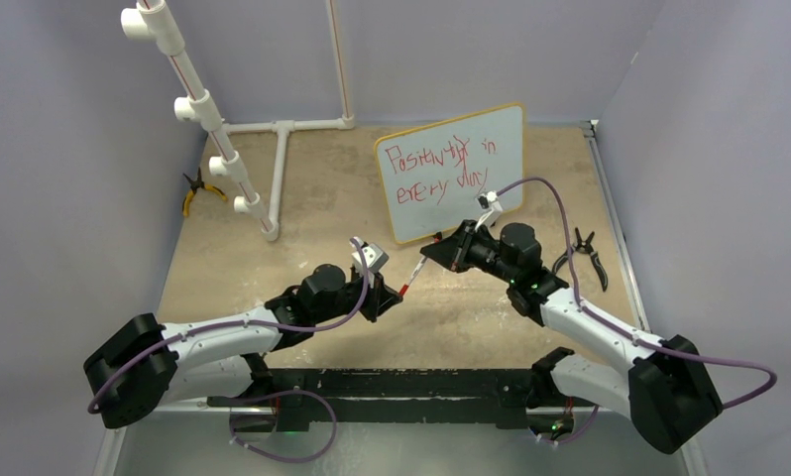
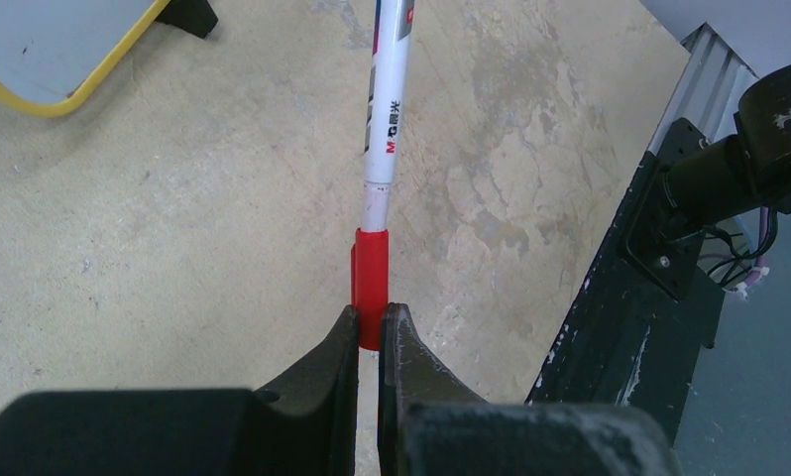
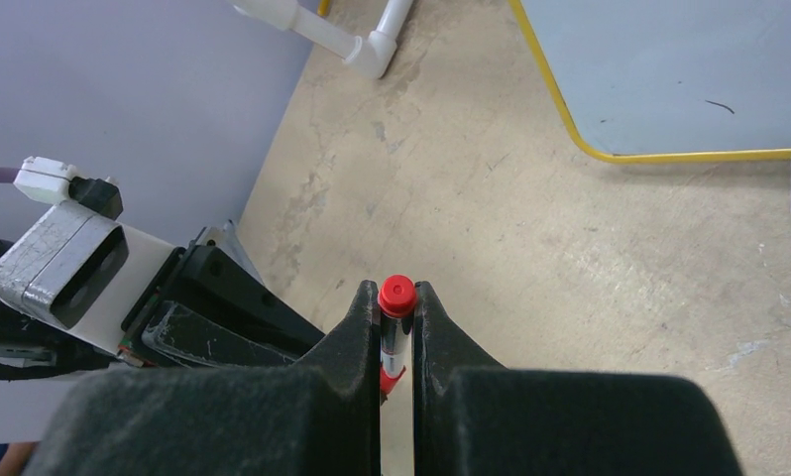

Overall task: Write a sentence on the whiteboard
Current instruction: Close the whiteboard marker at the center of the board.

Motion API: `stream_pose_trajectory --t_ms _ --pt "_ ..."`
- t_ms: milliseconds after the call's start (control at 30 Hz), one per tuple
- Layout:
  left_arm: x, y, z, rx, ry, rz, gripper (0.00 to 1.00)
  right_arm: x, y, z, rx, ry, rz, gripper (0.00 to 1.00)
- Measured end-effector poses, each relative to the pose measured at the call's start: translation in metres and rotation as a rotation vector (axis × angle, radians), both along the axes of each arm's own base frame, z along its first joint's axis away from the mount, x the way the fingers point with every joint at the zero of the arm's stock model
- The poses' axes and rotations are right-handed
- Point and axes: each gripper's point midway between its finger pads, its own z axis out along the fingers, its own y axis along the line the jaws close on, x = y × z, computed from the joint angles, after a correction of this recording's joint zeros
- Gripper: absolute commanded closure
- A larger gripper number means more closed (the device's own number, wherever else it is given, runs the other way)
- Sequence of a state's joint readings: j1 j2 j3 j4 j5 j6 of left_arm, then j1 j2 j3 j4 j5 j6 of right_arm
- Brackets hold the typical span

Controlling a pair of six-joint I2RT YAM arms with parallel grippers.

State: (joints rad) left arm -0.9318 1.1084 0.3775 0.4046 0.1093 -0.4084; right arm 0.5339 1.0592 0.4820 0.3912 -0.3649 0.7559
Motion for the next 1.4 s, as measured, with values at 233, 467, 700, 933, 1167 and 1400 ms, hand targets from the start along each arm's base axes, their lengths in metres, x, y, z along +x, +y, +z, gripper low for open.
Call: stream_pose_trajectory --t_ms 233,467,700,933,1167,1400 --pt "0.0 0.0 0.0 0.0 -0.002 0.001 1.0 -0.001 0.005 -0.005 0.006 0.031 0.026 1.0" --pt "0.002 -0.003 0.001 -0.01 -0.009 0.0 1.0 -0.003 0.007 -0.007 0.017 0.057 0.038 1.0" --pt "0.005 -0.007 -0.001 -0.017 -0.012 0.0 1.0 -0.003 0.006 -0.013 0.015 0.07 0.034 1.0" --pt "0.005 -0.009 -0.007 -0.008 -0.004 -0.003 1.0 -0.003 0.006 -0.02 0.008 0.082 0.032 1.0" --pt "0.005 -0.011 -0.008 -0.016 0.012 0.001 0.64 -0.004 0.006 -0.027 -0.002 0.098 0.032 1.0" --pt "0.0 -0.012 0.004 -0.045 0.011 -0.016 0.34 -0.011 0.002 -0.045 -0.023 0.147 0.03 1.0"
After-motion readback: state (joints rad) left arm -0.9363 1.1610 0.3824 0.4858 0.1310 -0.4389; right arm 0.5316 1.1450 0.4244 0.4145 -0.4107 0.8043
